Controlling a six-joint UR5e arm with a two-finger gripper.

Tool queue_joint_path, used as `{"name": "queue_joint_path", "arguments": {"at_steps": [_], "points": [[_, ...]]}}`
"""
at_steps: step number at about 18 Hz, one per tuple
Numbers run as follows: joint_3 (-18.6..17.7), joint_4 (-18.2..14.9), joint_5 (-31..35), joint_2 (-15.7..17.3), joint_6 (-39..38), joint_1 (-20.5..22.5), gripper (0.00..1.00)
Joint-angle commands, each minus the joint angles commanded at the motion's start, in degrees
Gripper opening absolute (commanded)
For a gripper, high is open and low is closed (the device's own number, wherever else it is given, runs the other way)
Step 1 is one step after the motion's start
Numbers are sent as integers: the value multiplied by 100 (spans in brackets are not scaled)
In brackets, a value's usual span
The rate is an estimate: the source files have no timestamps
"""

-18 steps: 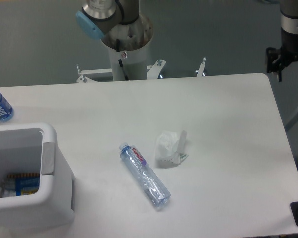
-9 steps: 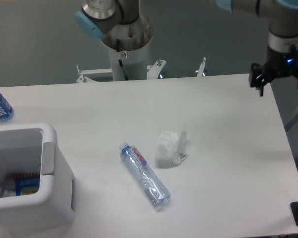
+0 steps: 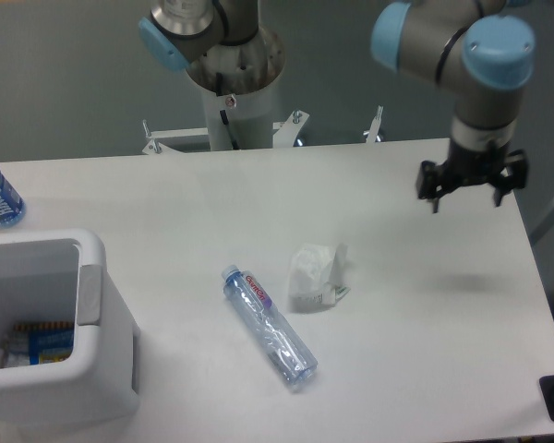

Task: Place the trash in the trash can
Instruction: 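Move the gripper from rest down toward the crumpled white tissue, then lower the open gripper onto the tissue and close on it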

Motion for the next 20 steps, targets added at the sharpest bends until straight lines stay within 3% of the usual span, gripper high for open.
{"name": "queue_joint_path", "arguments": {"at_steps": [6, 10, 17, 20], "points": [[-439, 54, -44, 9, 16, -474, 100], [-518, -8, -53, -9, -19, -738, 100], [-852, -16, -553, 18, -63, -897, 100], [-923, 19, -501, -114, -71, -1020, 100]]}}
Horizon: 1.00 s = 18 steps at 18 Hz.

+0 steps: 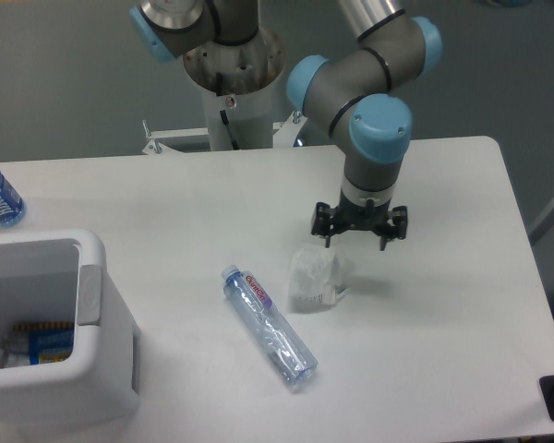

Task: Place the trash in the trash can
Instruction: 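Lower the open gripper onto the tissue and close on it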

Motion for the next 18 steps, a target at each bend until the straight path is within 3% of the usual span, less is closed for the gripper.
{"name": "queue_joint_path", "arguments": {"at_steps": [8, 9, 16, 17, 18], "points": [[-70, 97, 333, -299, 9, -26, 100], [-70, 97, 377, -325, 9, -26, 96], [9, 167, 563, -405, 0, 0, 11], [17, 167, 563, -405, -9, 0, 1], [26, 167, 563, -405, -35, 9, 0]]}}
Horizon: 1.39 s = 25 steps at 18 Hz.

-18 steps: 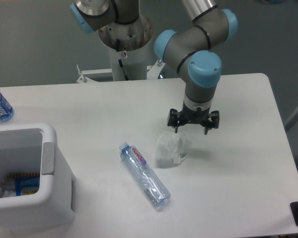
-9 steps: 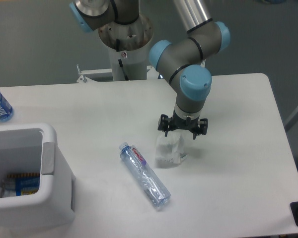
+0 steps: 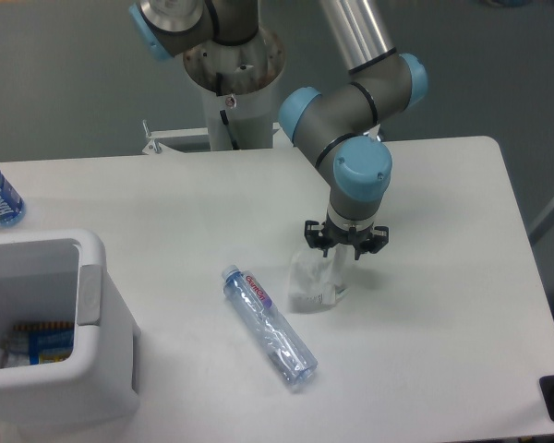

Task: Place the trash in the trash can
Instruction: 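Lower the open gripper onto the tissue and close on it, then carry the tissue over the white bin and release it inside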

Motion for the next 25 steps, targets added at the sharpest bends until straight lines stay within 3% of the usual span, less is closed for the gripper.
{"name": "queue_joint_path", "arguments": {"at_steps": [8, 11, 15, 21, 25], "points": [[272, -9, -70, 44, -158, 167, 0], [535, -9, -288, 97, -228, 255, 0], [1150, -9, -1097, 307, -965, 325, 0], [2125, 0, -2371, 650, -2695, 282, 0], [2426, 0, -2470, 1001, -3585, -51, 0]]}}
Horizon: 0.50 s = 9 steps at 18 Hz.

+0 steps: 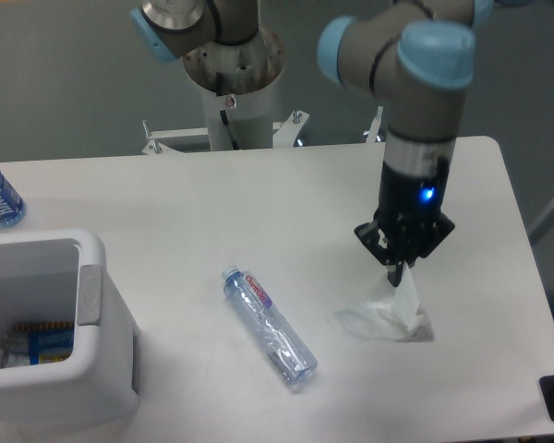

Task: Place the trash in the trash can
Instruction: 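Carry the tissue over the white bin and release it inside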

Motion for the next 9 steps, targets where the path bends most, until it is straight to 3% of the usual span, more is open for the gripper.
{"name": "queue_joint_path", "arguments": {"at_steps": [5, 9], "points": [[-88, -9, 9, 388, -344, -790, 0], [-114, -9, 35, 344, -309, -2020, 0]]}}
